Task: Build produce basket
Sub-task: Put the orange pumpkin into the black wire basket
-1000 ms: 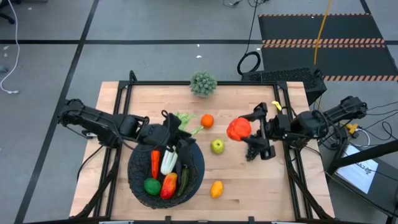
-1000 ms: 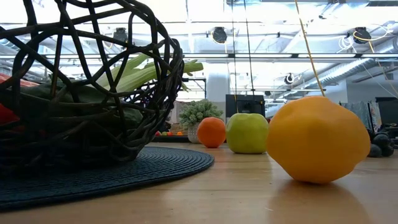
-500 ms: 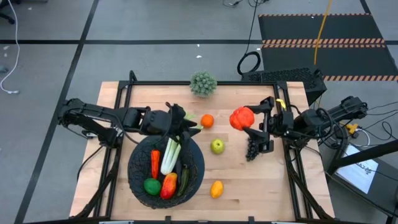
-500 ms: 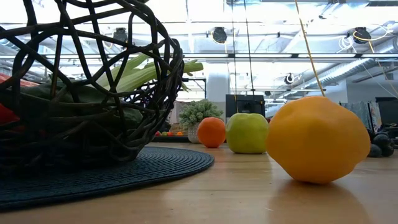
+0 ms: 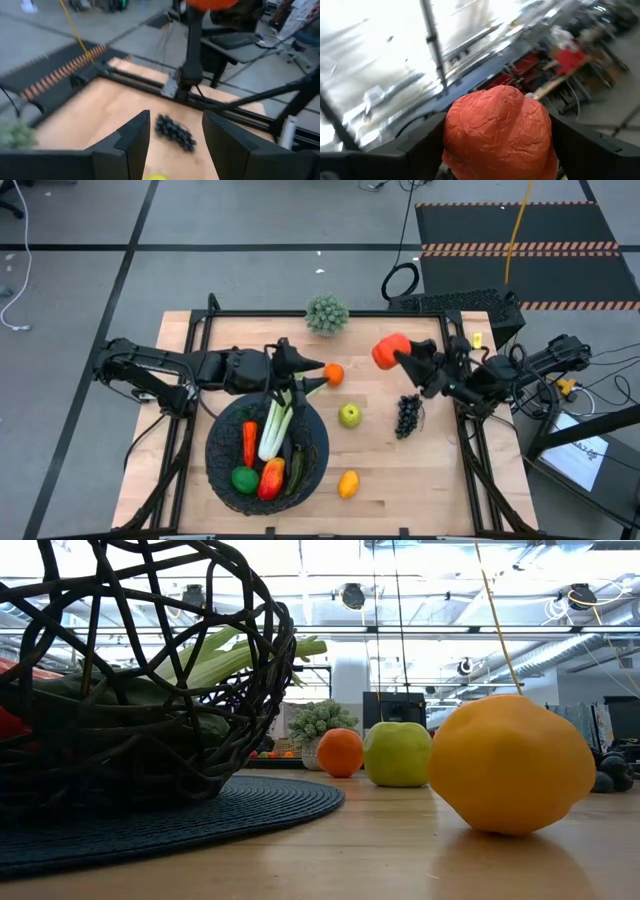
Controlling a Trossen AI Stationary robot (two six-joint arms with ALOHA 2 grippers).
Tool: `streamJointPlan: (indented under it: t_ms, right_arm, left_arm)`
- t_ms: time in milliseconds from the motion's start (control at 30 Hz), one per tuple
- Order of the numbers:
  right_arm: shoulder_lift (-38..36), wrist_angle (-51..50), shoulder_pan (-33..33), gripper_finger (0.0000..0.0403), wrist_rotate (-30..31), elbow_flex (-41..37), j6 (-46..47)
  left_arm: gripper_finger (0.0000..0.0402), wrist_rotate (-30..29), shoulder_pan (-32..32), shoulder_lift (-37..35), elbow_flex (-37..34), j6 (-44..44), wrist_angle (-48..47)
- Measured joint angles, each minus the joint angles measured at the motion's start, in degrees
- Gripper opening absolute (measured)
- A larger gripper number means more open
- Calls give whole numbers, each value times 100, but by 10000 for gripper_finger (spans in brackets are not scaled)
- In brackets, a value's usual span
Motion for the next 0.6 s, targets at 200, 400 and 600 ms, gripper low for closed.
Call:
streamJointPlan:
  t_ms: [200, 400, 600]
  right_arm:
    - [-2, 0, -1, 315, 977, 0, 1537]
    - [-2, 11, -176, 315, 1300, 0, 3118]
    - [-2, 15, -327, 315, 1289, 0, 4054]
  left_arm:
    - [193, -313, -2, 0, 0, 651, 471]
    - [260, -604, -2, 0, 0, 737, 475]
    - [321, -642, -2, 0, 0, 652, 471]
